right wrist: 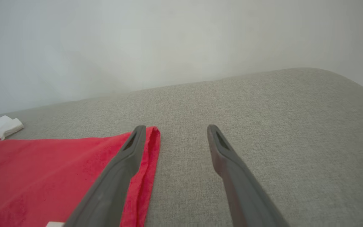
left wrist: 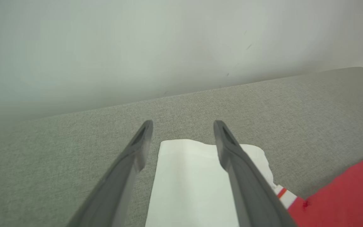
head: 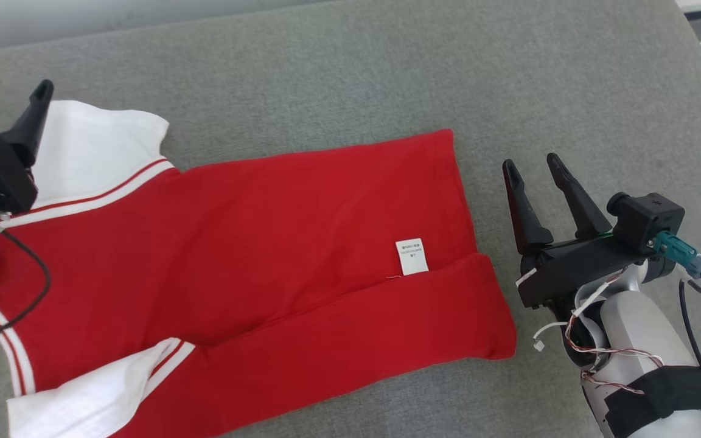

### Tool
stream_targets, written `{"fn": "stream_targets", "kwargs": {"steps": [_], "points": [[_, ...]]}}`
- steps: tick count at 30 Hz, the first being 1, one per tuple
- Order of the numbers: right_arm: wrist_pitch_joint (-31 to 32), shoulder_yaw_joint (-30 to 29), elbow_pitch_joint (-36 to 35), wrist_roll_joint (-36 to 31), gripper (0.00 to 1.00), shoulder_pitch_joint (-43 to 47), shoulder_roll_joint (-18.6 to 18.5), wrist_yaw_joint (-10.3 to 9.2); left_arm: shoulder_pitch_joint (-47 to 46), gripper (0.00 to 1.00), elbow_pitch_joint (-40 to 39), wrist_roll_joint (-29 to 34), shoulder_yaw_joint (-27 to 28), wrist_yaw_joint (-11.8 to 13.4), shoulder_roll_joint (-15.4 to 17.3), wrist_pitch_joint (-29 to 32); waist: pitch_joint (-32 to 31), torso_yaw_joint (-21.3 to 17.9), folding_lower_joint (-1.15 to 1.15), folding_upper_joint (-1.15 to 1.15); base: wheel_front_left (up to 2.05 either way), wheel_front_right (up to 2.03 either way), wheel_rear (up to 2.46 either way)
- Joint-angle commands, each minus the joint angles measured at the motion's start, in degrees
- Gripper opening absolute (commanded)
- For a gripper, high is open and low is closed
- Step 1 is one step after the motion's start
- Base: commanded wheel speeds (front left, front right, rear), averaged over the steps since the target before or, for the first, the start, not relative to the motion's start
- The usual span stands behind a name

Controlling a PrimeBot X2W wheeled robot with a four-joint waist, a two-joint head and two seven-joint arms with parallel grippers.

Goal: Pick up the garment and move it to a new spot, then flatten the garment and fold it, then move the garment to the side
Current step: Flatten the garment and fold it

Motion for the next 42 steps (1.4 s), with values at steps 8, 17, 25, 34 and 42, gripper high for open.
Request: {"fn": "stream_targets", "kwargs": {"steps": [8, 17, 25, 34, 42], "points": [[-1.4, 0.7, 1.2, 1.0, 1.00, -1.8, 0.1, -0.03, -3.7, 1.00, 5.5, -3.9, -3.8, 0.0, 1.5, 0.8, 2.8, -2.2, -0.01, -0.01, 0.00, 0.00, 0.00], [-2.2, 1.9, 1.2, 1.5, 1.00, -2.9, 0.5, -0.03, -6.0, 1.00, 9.6, -6.7, -6.9, 0.0, 1.8, -0.4, 4.9, -3.0, -0.01, -0.01, 0.00, 0.00, 0.00], [-2.5, 2.0, 1.5, 1.6, 1.00, -2.8, 0.6, -0.03, -7.3, 1.00, 11.6, -8.1, -9.9, 0.0, 1.6, -0.5, 5.7, -3.1, -0.01, -0.01, 0.00, 0.00, 0.00], [-1.3, 2.9, 1.5, 1.2, 1.00, -3.6, 0.7, -0.03, -8.5, 0.00, 13.4, -11.2, -12.1, 0.0, 0.7, -0.7, 5.7, -3.2, -0.01, -0.01, 0.00, 0.00, 0.00], [3.4, 6.3, 1.5, 2.9, 1.00, -4.9, 0.9, -0.03, -9.6, 0.00, 13.9, -13.7, -14.1, 0.0, 0.8, -1.9, 5.2, -2.8, -0.01, -0.01, 0.00, 0.00, 0.00]]}}
